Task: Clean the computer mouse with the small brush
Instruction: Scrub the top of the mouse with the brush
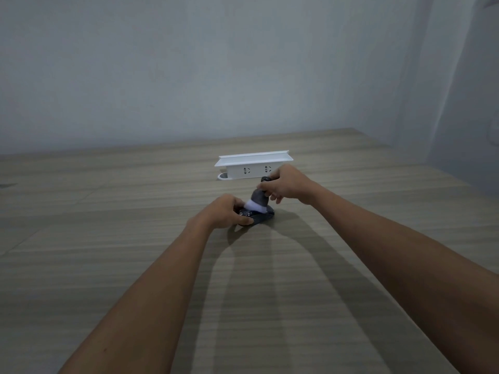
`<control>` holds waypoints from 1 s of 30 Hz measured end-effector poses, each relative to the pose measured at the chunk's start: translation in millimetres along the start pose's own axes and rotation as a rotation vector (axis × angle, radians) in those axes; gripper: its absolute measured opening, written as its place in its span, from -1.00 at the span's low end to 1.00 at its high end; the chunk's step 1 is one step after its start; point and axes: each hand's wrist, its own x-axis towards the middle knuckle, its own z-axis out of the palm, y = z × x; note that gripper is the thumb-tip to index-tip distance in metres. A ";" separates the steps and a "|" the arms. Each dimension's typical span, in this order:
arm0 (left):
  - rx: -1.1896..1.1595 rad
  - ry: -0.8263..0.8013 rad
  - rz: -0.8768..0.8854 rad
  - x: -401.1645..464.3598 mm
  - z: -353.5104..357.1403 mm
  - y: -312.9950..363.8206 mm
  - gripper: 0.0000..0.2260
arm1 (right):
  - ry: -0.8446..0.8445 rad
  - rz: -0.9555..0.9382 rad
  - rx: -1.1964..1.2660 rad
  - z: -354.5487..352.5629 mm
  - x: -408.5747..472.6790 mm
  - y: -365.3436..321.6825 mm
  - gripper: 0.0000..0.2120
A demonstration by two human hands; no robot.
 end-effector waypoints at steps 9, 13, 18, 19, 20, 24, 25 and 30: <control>0.042 0.047 -0.042 1.8 3.9 0.5 -0.77 | 0.071 -0.009 -0.185 -5.0 -2.2 12.1 -0.79; 0.043 0.052 -0.041 3.0 4.8 -0.4 -0.77 | 0.030 0.002 -0.034 -6.8 -3.7 10.7 -0.81; 0.029 0.050 -0.043 3.4 5.7 0.7 -0.78 | 0.084 0.029 -0.284 -13.3 -3.8 23.4 -0.76; 0.030 0.049 -0.045 3.3 5.8 0.8 -0.77 | 0.084 0.023 -0.283 -12.6 -4.6 24.7 -0.76; 0.031 0.049 -0.044 3.1 6.0 0.9 -0.77 | 0.077 0.012 -0.264 -11.7 -5.5 25.1 -0.77; 0.041 0.052 -0.046 2.6 6.3 1.2 -0.76 | 0.052 -0.009 -0.072 -10.7 -6.8 18.3 -0.79; 0.043 0.051 -0.046 2.3 6.2 1.5 -0.76 | 0.051 -0.002 -0.030 -11.1 -6.2 17.8 -0.77; 0.039 0.058 -0.030 1.2 7.5 0.3 -0.76 | 0.075 0.028 -0.227 -13.5 -2.8 25.1 -0.77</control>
